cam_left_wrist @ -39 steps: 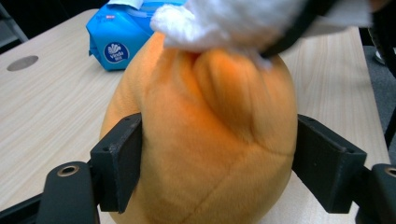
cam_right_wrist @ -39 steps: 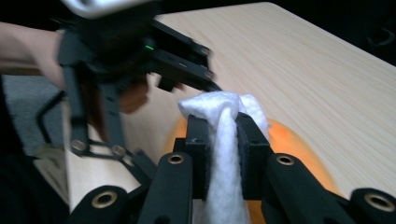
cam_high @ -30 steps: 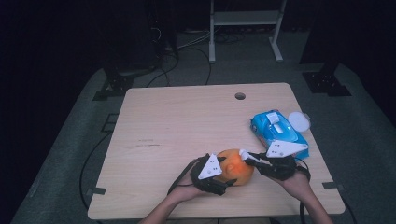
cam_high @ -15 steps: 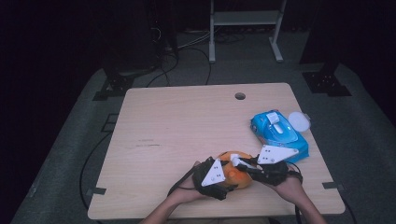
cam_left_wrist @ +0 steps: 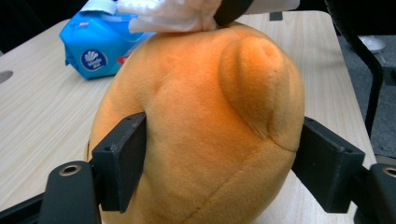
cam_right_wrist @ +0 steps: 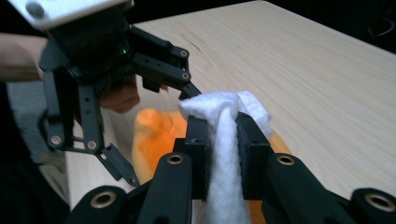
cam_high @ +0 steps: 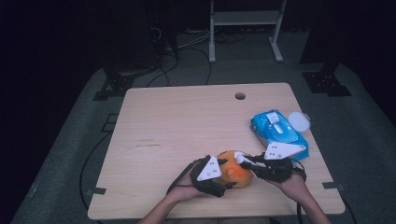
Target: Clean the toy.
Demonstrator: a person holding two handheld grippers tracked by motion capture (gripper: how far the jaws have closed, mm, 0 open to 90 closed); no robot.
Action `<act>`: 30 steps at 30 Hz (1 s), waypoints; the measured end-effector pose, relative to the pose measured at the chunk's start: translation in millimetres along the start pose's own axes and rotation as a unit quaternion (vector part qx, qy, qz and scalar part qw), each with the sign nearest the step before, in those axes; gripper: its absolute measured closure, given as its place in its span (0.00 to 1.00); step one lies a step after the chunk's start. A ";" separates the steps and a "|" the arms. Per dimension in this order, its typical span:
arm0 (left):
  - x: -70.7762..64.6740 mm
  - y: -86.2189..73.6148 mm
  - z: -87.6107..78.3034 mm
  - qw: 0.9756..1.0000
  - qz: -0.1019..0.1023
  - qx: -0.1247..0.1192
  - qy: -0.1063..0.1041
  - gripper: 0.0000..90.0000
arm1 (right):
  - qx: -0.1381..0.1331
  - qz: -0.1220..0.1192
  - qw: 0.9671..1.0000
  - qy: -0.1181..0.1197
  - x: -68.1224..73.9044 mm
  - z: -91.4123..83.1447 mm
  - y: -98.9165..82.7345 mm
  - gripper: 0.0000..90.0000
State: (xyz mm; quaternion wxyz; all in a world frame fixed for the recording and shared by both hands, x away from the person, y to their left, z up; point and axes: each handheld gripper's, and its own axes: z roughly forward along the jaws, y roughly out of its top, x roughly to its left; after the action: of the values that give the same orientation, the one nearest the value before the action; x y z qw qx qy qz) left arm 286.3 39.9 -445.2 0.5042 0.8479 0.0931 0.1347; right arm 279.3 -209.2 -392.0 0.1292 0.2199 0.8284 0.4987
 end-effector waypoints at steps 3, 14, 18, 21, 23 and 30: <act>9.1 -2.7 -3.2 0.999 -0.035 -0.010 -0.003 0.27 | 0.000 0.020 0.999 -0.030 -15.2 -6.4 -8.3 0.85; 20.7 -6.2 -8.1 0.997 -0.072 -0.019 -0.010 0.27 | 0.003 0.028 0.998 -0.049 -21.8 -15.6 -15.6 0.85; 28.0 -9.0 -11.4 0.994 -0.104 -0.027 -0.011 0.27 | 0.016 0.023 0.998 -0.050 -20.2 -15.0 -16.3 0.85; 26.9 -8.6 -9.9 0.994 -0.103 -0.025 -0.006 0.27 | 0.018 0.020 0.999 -0.043 -13.7 -7.6 -15.1 0.85; 26.0 -8.0 -9.2 0.994 -0.105 -0.025 -0.002 0.27 | 0.017 0.016 0.999 -0.038 -9.9 -5.5 -12.6 0.85; 20.2 -3.8 -6.9 0.996 -0.092 -0.019 0.009 0.23 | 0.013 -0.017 1.000 -0.012 5.9 3.1 0.2 0.85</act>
State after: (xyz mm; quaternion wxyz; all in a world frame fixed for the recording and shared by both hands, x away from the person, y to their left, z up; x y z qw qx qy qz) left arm 303.1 53.4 -442.7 0.5295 0.8249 0.1727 0.0971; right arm 275.5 -203.9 -393.2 0.1450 0.2131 0.8369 0.4829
